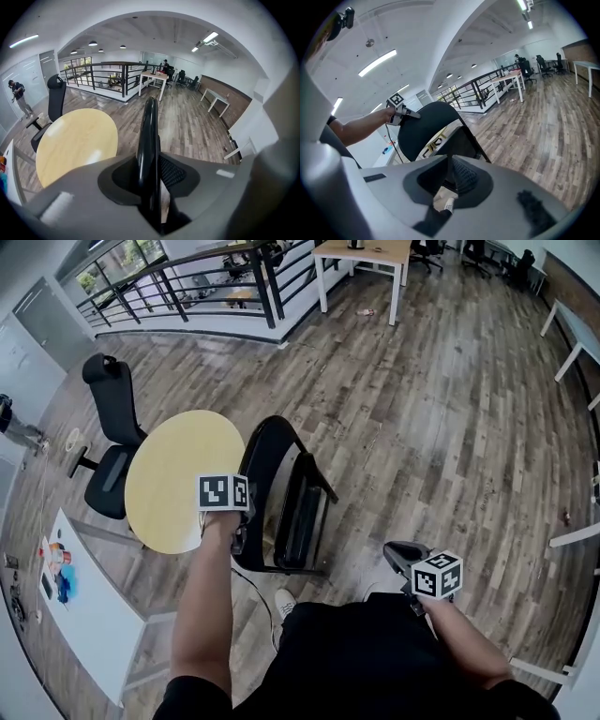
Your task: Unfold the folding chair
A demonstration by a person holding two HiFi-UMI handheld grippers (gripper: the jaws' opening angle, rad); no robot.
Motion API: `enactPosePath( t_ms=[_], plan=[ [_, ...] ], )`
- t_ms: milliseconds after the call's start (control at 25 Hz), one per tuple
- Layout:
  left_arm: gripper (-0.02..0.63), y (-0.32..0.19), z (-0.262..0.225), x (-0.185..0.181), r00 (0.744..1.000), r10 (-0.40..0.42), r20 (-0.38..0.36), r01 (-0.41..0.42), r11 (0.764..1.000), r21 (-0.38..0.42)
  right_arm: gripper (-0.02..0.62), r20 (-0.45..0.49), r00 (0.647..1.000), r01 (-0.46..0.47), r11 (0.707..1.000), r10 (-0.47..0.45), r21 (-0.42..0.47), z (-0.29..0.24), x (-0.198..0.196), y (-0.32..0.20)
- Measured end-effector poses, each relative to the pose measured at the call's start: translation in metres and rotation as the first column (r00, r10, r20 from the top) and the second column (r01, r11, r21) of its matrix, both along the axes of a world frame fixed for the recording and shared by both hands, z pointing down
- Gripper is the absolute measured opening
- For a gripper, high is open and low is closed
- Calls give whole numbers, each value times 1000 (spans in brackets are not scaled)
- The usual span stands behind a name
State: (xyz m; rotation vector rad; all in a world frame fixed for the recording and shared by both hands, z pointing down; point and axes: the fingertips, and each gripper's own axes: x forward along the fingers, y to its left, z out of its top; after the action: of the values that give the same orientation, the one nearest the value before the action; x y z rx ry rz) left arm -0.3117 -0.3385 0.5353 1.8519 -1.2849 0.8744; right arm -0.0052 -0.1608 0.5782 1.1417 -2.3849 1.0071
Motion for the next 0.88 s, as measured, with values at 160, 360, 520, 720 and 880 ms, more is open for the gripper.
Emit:
enactPosePath(
  t_ms=[160, 360, 520, 720, 880],
  plan=[
    [110, 12, -1, 29, 999, 11, -52, -13, 999, -33, 32, 5, 999, 52, 998, -52, -25, 9, 8, 2],
    [106, 20, -5, 45, 999, 19, -47, -20, 999, -26, 32, 27, 993, 112, 993, -111, -34, 14, -2, -11],
    [100, 29, -5, 71, 996, 26, -90, -31, 998, -49, 33, 32, 991, 131, 990, -130, -44, 23, -14, -23],
    [95, 40, -7, 96, 995, 38, -88, -43, 998, -46, 41, 114, 989, 115, 972, -92, -207, 63, -35, -36],
    [92, 44, -11, 114, 993, 50, -103, -55, 997, -45, 96, 227, 972, 123, 946, -55, -298, 82, -69, -50]
  ],
)
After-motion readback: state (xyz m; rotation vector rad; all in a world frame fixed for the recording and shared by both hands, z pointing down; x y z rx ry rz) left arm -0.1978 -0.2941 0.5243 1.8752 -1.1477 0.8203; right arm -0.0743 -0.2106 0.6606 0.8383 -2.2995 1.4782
